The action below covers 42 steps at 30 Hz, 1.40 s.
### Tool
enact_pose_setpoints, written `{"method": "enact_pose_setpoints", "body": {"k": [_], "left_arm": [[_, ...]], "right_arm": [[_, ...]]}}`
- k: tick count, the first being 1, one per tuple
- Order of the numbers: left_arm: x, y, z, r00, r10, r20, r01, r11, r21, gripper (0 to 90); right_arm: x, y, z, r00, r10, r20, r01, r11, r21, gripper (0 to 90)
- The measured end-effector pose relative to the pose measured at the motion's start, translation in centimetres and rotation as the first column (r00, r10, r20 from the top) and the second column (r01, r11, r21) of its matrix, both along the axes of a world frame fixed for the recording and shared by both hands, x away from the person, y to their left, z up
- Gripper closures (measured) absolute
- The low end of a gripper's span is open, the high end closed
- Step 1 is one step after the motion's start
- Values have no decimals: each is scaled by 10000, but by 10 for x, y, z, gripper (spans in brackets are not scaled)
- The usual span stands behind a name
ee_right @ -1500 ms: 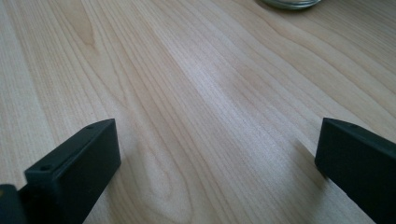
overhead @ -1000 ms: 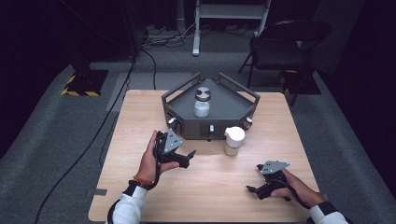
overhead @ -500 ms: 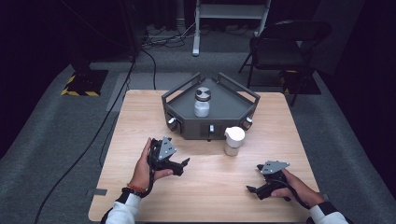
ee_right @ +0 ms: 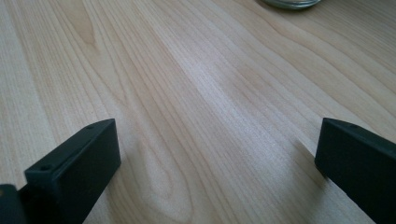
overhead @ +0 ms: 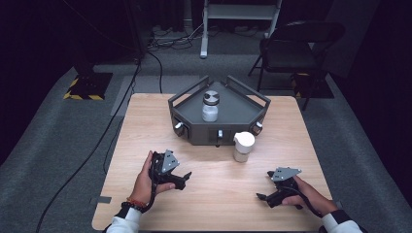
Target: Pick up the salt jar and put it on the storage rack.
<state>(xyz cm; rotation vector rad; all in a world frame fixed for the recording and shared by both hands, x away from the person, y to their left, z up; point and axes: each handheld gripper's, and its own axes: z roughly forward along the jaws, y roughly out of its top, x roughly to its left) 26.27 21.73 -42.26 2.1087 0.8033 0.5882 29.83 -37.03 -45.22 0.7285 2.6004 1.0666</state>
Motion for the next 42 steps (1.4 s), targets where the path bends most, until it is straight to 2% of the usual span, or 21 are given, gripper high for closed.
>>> {"method": "enact_pose_setpoints", "body": {"k": [5, 7, 13, 15, 18, 30, 42], "left_arm": [[1, 0, -3, 9998, -16, -219, 22, 9996, 271, 3], [2, 0, -4, 9996, -10, -286, 17, 9997, 240, 3], [6, -1, -6, 9987, 5, -515, 22, 9987, 511, 3], [5, -2, -9, 9983, 70, -575, -44, 9989, 461, 4], [3, -4, -11, 9973, -29, -734, 87, 9969, 776, 7], [4, 1, -17, 9925, 126, -1217, -13, 9957, 926, 7], [16, 6, -24, 9794, 325, -1993, -120, 9946, 1031, 8]], "right_arm": [[0, 0, 0, 10000, -2, 0, 2, 10000, 0, 0], [0, 0, 0, 10000, -1, 1, 1, 10000, 2, 0], [0, 0, 0, 10000, 1, 2, -1, 10000, 4, 0], [0, 0, 0, 10000, -4, 0, 4, 10000, 2, 0], [0, 0, 0, 10000, -7, -10, 7, 10000, 4, 0], [0, 0, 0, 10000, -7, -15, 7, 10000, 7, 0], [0, 0, 0, 10000, -1, -16, 1, 10000, 8, 0]]}}
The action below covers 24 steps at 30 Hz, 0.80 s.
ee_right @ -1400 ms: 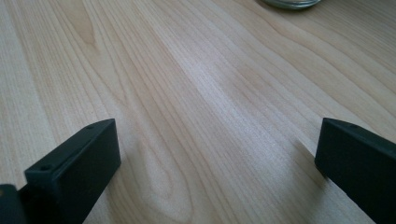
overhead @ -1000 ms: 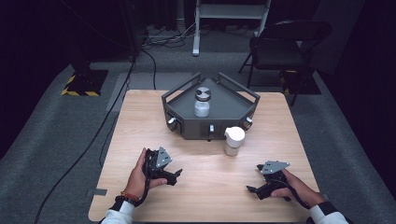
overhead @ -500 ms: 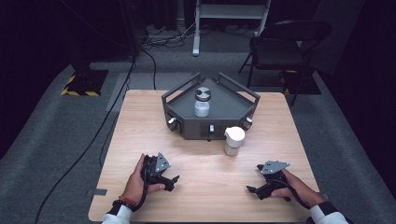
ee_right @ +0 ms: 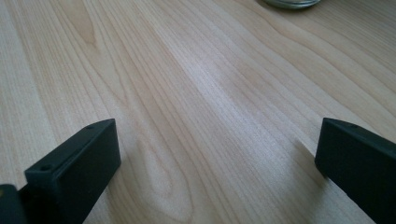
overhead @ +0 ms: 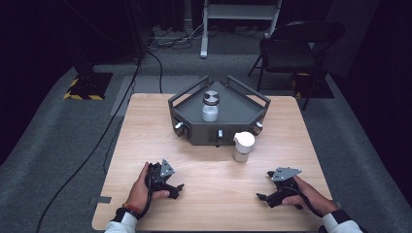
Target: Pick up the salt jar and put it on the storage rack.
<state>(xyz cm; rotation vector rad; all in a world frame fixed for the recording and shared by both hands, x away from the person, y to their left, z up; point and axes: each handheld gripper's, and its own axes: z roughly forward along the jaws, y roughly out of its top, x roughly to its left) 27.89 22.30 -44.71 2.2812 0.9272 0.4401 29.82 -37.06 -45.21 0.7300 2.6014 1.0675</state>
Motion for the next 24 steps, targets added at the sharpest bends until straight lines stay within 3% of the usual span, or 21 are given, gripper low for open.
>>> {"method": "enact_pose_setpoints", "body": {"k": [8, 11, 24], "left_arm": [[4, 11, -7, 9994, 180, -303, -199, 9977, -644, 2], [2, 13, -12, 9996, 240, -162, -253, 9961, -843, 0], [1, 14, -13, 9996, 268, -116, -277, 9958, -871, 0]], "right_arm": [[-1, 0, 0, 10000, -46, 1, 46, 10000, -6, 0], [-1, 0, 0, 10000, -46, -1, 46, 10000, -5, 0], [1, 0, 0, 10000, 64, 12, -64, 10000, 5, 0]]}}
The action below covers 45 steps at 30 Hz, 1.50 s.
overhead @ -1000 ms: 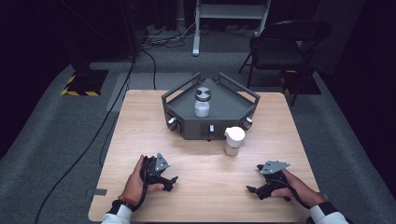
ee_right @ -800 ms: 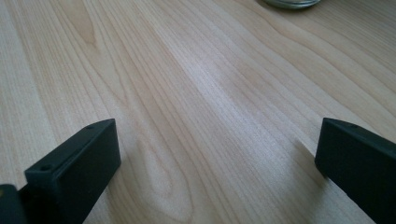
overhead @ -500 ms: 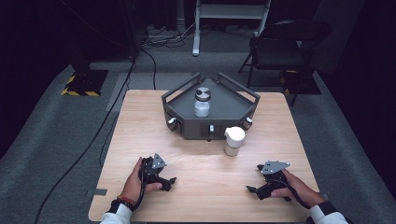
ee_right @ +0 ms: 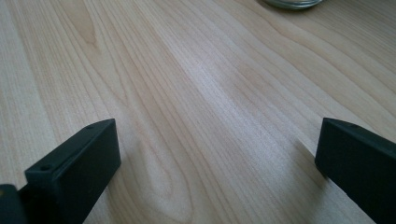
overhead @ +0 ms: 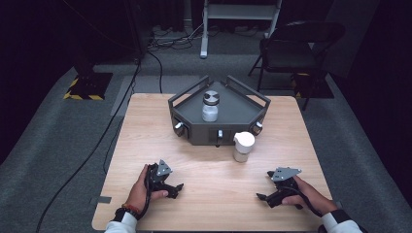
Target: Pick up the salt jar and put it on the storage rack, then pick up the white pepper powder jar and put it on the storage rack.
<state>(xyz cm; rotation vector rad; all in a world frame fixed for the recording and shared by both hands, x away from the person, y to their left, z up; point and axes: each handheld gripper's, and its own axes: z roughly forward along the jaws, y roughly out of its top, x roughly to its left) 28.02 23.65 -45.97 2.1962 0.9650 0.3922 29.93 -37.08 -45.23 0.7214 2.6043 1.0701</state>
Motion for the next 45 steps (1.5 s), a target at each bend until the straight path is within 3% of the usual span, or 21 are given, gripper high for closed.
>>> {"method": "enact_pose_setpoints", "body": {"k": [42, 45], "left_arm": [[2, -1, 0, 10000, 46, -27, -46, 10000, 0, 0], [2, 0, 0, 10000, 41, -26, -41, 10000, -6, 0]], "right_arm": [[-1, 1, 2, 10000, 63, -4, -63, 9999, -111, 2], [-3, 3, 4, 9998, 52, 196, -48, 9997, -236, 14]]}}
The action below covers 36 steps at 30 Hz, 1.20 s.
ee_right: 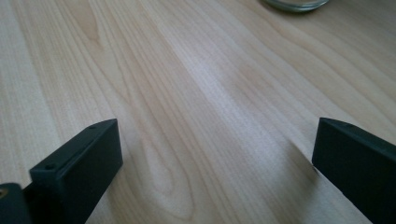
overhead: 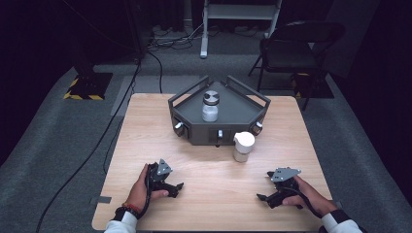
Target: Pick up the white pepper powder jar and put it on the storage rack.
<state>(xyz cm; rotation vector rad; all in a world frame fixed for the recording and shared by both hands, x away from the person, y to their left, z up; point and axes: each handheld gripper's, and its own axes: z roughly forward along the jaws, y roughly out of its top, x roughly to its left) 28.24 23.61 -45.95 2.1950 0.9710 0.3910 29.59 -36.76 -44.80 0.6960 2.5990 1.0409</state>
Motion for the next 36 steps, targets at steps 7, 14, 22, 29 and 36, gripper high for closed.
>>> {"method": "enact_pose_setpoints", "body": {"k": [7, 14, 22, 29, 36], "left_arm": [[0, 0, 0, 10000, 6, -1, -6, 10000, 8, 1], [0, 0, 0, 10000, 1, 5, -1, 10000, 7, 0], [0, 0, 0, 10000, 28, -16, -28, 10000, 7, 0], [0, 0, 0, 10000, 14, -9, -14, 10000, 1, 0], [0, 0, 0, 10000, 4, 2, -4, 10000, 0, 0]], "right_arm": [[-5, 0, 3, 9976, -691, 89, 683, 9948, 758, 20], [-15, 8, 9, 9843, -1588, 768, 1491, 9816, 1193, 20], [-18, 17, 12, 9726, -1849, 1406, 1684, 9782, 1214, 21], [-13, 23, 15, 9683, -1952, 1556, 1760, 9759, 1292, 21], [-4, 33, 17, 9628, -2124, 1672, 1914, 9724, 1334, 21]]}}
